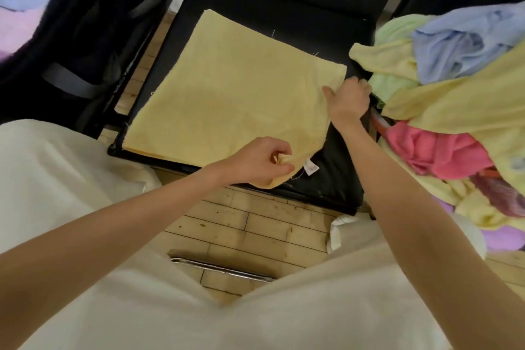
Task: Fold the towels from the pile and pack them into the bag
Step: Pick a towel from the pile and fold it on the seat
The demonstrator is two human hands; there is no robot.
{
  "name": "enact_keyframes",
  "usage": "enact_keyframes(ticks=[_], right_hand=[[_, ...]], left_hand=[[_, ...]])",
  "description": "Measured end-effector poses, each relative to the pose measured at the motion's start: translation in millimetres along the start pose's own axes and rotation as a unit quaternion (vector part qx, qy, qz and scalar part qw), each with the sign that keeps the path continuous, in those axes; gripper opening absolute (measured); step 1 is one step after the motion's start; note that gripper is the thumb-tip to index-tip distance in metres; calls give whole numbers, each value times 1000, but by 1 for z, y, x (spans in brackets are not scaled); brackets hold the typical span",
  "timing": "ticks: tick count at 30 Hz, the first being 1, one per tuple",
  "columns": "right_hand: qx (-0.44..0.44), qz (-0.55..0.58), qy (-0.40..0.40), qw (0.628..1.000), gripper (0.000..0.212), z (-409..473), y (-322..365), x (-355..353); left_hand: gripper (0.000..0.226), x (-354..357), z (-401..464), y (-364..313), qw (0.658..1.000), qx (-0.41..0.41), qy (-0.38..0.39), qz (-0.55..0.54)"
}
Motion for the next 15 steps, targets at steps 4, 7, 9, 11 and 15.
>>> enact_keyframes(ticks=[4, 7, 9, 11, 15], right_hand=[[28, -28, 33, 999, 59, 6, -2, 9], [29, -25, 50, 998, 54, 3, -3, 9], [19, 1, 41, 999, 43, 4, -6, 8], [8, 72, 18, 997, 24, 4, -11, 6], [71, 352, -20, 933, 13, 2, -22, 0]], left_hand=[[24, 2, -4, 0, 999, -36, 23, -16], [23, 10, -11, -1, 997, -55, 48, -41], [22, 16, -15, -2, 994, -69, 57, -56], [24, 19, -19, -4, 992, -78, 56, -84], [21, 8, -30, -6, 980, -89, 29, -174]])
Point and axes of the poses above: each hand's wrist, its own z-axis towards the middle knuckle, its own x-axis out of the palm, y = z × x, the point moved 8 cm from there along z, towards the middle knuckle, and after that the axes turned 3 degrees about -z, right-handed, at the moved point
